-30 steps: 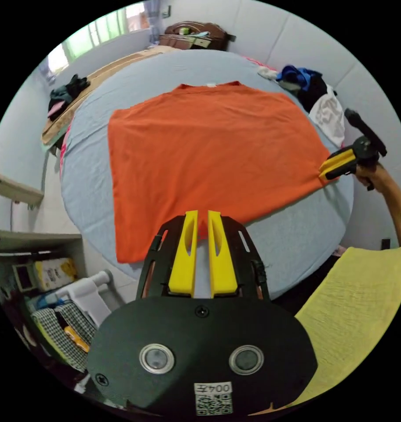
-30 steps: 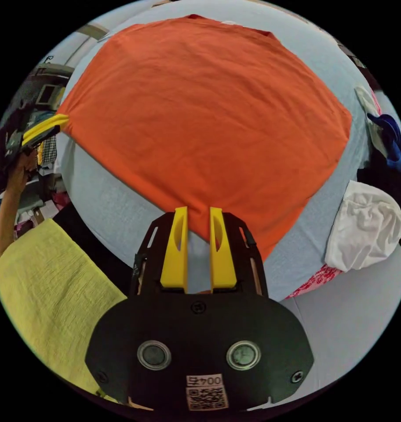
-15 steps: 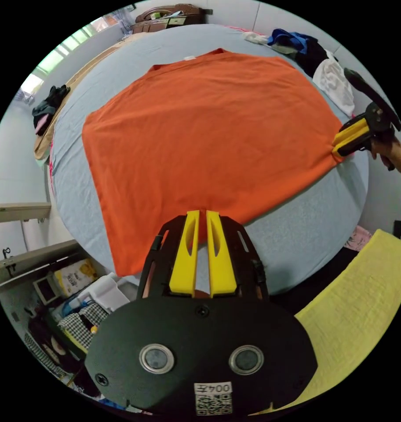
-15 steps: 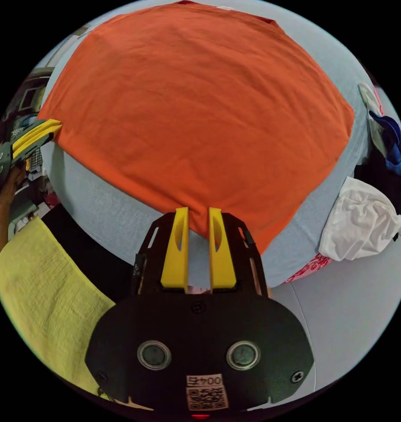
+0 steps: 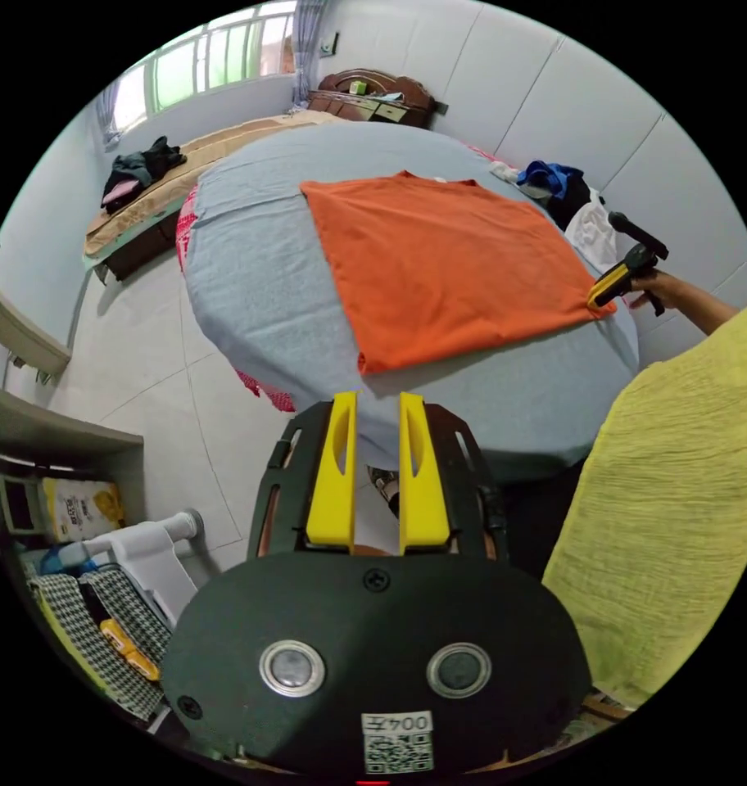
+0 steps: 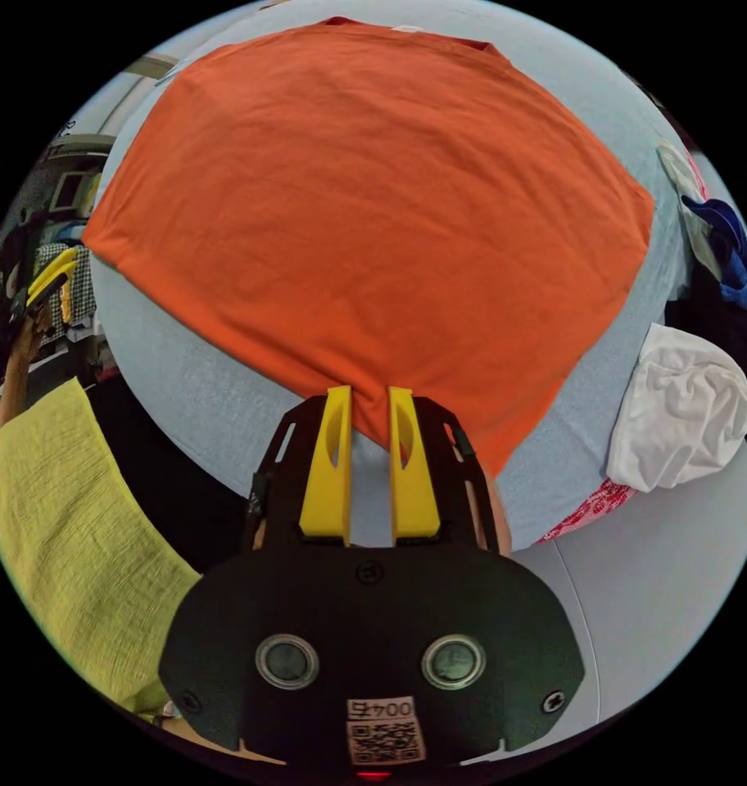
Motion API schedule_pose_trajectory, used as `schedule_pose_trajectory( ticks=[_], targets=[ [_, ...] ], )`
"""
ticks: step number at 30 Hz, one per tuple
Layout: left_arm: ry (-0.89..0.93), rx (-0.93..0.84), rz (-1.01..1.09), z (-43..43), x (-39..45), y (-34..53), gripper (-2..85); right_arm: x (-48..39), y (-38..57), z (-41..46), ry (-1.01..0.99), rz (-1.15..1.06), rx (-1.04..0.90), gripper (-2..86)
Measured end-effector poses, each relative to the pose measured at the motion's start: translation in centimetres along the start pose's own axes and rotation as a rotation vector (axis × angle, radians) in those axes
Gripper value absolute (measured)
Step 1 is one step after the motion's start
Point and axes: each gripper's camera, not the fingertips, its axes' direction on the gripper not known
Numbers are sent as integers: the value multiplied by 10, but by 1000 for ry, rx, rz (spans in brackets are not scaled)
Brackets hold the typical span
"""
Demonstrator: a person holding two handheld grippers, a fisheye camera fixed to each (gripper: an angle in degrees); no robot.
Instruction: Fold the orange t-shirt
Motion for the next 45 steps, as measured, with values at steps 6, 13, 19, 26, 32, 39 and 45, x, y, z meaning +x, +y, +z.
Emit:
schedule_pose_trajectory(
  ticks=[6, 13, 19, 26, 32, 39, 45],
  targets=[
    [-22, -27, 119, 16, 1, -19, 70, -2, 5, -1, 4, 15, 11, 77],
    [-10, -41, 191, 29, 3, -30, 39, 3, 10, -1, 0, 24, -14, 76],
    [0, -30, 215, 35, 1, -37, 16, 15, 21, 1, -25, 42, -22, 75],
    [26, -46, 130, 70, -11, -37, 11, 36, 44, 5, -68, 73, -9, 76],
    [-43, -89, 70, 71, -18, -50, 7, 49, 68, 10, -58, 79, -1, 75],
    [83, -19, 78, 84, 47, -143, 2, 74, 98, 17, -87, 88, 1, 75],
    [72, -264, 248, 170, 142, -215, 2, 95, 135, 25, -94, 99, 34, 72]
  ],
)
